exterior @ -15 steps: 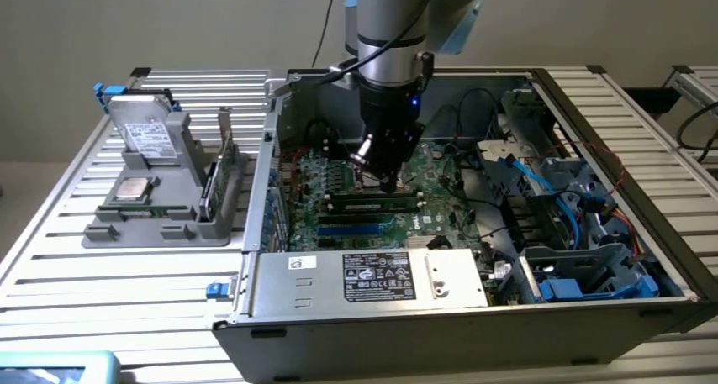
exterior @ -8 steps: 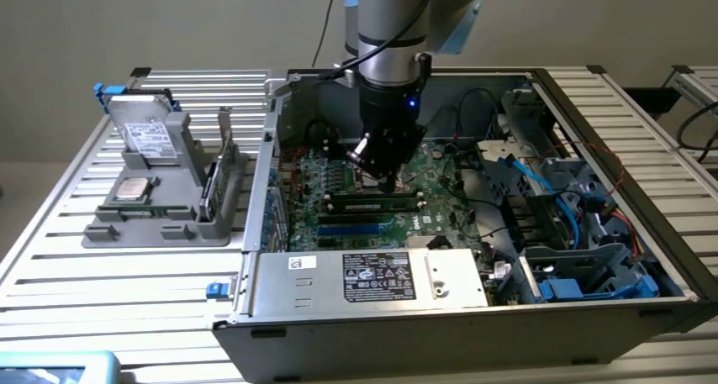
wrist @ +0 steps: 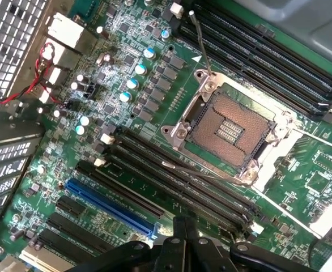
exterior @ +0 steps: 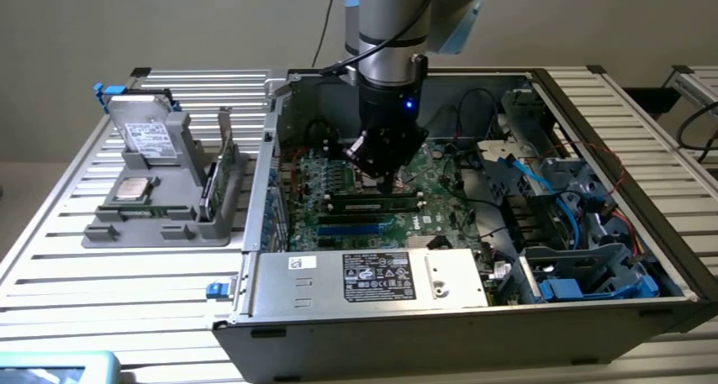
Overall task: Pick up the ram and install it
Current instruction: 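Press down the ram until it locks into place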
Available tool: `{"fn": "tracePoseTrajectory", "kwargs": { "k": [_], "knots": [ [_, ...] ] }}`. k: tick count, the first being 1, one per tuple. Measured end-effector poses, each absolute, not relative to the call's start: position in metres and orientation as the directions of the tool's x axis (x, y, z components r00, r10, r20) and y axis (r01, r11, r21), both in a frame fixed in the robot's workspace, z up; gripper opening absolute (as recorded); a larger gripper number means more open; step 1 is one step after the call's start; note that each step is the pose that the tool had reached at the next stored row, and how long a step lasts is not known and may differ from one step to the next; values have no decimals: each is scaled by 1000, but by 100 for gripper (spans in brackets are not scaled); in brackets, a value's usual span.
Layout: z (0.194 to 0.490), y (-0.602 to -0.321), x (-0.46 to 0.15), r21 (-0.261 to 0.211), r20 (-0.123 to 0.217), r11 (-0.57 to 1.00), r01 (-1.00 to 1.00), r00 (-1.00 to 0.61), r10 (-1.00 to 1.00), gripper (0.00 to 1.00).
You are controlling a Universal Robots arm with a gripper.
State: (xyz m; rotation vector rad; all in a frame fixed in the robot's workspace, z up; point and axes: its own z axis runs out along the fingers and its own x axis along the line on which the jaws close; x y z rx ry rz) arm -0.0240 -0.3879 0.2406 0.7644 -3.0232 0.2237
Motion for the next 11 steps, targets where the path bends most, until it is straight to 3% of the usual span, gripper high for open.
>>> {"fn": "tracePoseTrajectory", "kwargs": {
  "k": [11],
  "knots": [
    [241,-388,-24,-135,50,935,-328,-945,-324,11]
  ]
}}
